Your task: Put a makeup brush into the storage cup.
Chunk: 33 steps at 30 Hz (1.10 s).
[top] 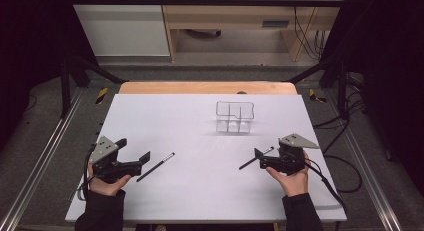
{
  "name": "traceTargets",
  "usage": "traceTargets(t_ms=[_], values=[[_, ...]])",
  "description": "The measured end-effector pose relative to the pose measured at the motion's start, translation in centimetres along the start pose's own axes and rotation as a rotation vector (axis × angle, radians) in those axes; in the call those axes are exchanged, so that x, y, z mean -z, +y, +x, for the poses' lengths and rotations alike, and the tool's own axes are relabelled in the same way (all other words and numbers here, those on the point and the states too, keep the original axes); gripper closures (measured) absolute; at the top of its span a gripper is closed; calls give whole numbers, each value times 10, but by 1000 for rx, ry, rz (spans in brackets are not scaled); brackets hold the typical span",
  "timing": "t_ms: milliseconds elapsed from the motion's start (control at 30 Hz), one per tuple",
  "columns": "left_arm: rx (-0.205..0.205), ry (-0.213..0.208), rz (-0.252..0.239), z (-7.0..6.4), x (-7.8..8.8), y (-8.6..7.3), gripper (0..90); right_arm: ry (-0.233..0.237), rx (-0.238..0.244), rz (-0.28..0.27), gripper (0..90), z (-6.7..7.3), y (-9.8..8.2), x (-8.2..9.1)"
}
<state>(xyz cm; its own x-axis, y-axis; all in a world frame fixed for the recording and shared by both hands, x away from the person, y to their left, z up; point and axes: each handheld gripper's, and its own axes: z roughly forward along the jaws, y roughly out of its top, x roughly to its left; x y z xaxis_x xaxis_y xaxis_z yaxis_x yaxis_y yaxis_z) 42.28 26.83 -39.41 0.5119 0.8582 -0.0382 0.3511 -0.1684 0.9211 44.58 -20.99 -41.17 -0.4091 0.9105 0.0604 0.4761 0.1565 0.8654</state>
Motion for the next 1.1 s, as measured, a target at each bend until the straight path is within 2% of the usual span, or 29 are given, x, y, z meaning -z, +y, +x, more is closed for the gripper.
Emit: traceTargets(t_ms=[367, 467, 500, 633, 900, 1100], values=[[-8, -6, 0, -3, -1, 0, 49, -59, 13, 98, 90, 11, -16, -31], [-9, -5, 2, -3, -2, 0, 48, -59, 3, 124, 88, 12, -20, -38], [-11, -7, 4, -4, -2, 0, 48, -67, 4, 153, 86, 14, -23, -46], [-15, -9, 10, -4, -3, 0, 49, -90, 3, 192, 88, 15, -29, -57], [-18, -11, 13, -5, -4, -1, 49, -125, -18, 253, 97, 14, -36, -71], [-14, -9, 9, -4, -3, 0, 50, -136, -22, 272, 135, 13, -40, -75]])
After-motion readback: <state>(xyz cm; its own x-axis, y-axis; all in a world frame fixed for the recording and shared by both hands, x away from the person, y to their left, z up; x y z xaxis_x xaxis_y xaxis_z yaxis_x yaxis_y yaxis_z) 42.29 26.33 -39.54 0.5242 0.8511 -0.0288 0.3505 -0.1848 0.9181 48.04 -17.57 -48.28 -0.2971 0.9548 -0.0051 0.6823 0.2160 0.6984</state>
